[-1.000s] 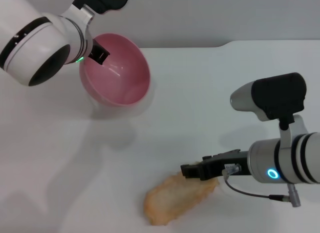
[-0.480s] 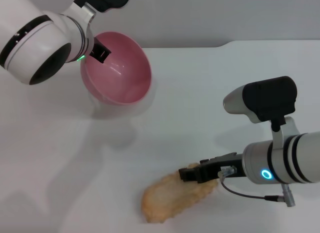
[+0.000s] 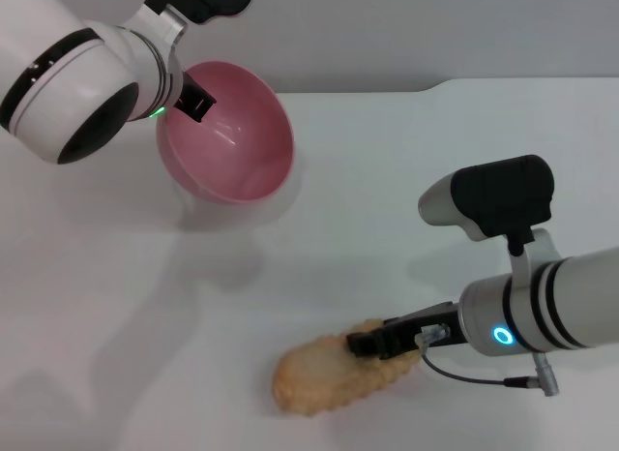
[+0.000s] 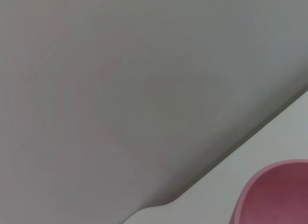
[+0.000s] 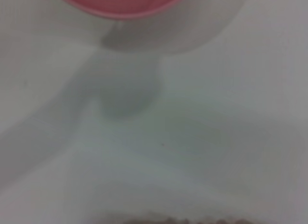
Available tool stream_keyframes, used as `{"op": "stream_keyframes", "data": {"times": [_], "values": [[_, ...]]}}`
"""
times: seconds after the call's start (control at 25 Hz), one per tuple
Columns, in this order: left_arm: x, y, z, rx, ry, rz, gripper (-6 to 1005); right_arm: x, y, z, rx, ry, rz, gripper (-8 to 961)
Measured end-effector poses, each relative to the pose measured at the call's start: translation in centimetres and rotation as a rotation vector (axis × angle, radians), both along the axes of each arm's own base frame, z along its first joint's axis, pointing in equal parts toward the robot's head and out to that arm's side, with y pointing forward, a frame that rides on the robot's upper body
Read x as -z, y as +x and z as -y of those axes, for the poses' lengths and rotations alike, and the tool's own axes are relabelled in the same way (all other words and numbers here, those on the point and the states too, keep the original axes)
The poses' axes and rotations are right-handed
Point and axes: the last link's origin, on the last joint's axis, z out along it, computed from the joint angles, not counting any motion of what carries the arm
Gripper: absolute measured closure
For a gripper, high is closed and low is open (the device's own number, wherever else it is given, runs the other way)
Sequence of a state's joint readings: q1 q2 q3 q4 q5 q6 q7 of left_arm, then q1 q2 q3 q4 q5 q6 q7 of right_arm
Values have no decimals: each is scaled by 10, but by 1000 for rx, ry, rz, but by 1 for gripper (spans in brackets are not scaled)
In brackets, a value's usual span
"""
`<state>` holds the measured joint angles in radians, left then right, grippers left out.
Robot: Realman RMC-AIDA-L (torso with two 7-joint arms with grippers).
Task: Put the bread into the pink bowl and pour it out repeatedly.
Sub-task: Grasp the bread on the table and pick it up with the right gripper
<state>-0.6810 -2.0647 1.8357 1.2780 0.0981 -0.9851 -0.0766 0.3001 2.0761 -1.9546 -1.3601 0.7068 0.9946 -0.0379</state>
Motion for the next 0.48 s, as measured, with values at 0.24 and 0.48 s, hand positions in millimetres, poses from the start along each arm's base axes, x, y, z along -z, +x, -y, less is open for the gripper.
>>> {"op": "stream_keyframes", "data": {"times": [0.24,0.48], "values": [[-4,0,-3,-19,15,37,872,5,1,-1,-14,-29,14,483],[-8,-2,-5,-88,15,135,871,2,-11,-1,-56,-28,-2,594]]}}
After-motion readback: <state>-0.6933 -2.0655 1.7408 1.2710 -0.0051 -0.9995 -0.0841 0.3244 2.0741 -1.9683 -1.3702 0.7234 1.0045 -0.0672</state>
